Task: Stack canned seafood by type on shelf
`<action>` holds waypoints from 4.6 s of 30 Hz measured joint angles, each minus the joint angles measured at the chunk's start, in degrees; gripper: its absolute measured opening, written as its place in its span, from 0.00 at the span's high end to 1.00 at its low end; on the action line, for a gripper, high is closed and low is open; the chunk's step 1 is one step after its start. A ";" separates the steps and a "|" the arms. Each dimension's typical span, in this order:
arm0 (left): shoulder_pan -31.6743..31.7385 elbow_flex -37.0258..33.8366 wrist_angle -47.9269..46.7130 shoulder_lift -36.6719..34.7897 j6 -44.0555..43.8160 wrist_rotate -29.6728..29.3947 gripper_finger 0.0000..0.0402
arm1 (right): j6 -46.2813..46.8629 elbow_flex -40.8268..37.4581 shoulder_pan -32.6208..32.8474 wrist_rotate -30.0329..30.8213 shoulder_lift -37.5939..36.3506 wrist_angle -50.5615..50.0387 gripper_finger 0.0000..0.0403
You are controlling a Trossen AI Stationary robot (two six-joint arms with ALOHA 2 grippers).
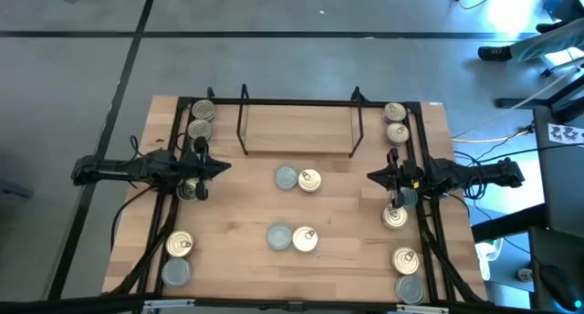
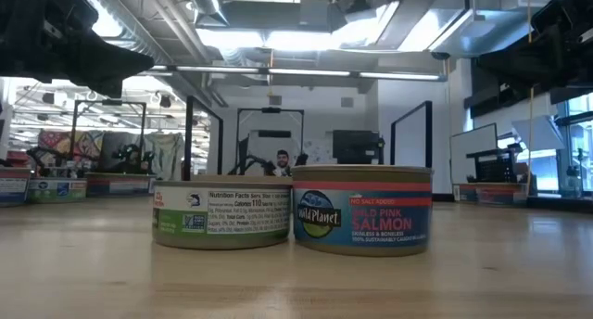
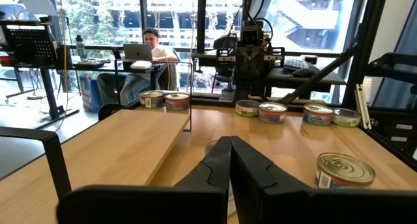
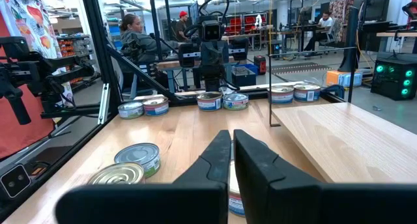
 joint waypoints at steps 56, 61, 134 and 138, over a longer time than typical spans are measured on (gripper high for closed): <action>0.06 8.68 23.24 27.85 6.55 -2.19 0.99 | 1.57 0.76 -0.01 13.03 2.08 3.67 0.95; 0.05 15.26 24.04 41.63 7.56 -2.24 0.99 | 1.54 0.76 -0.01 13.42 2.14 2.94 0.95; -3.03 42.73 5.90 78.07 -4.20 -1.92 0.99 | 0.14 0.65 0.00 14.42 11.30 4.48 0.95; -0.39 42.71 10.98 81.04 -4.11 -2.21 0.96 | 1.27 0.65 0.00 14.02 11.30 4.53 0.95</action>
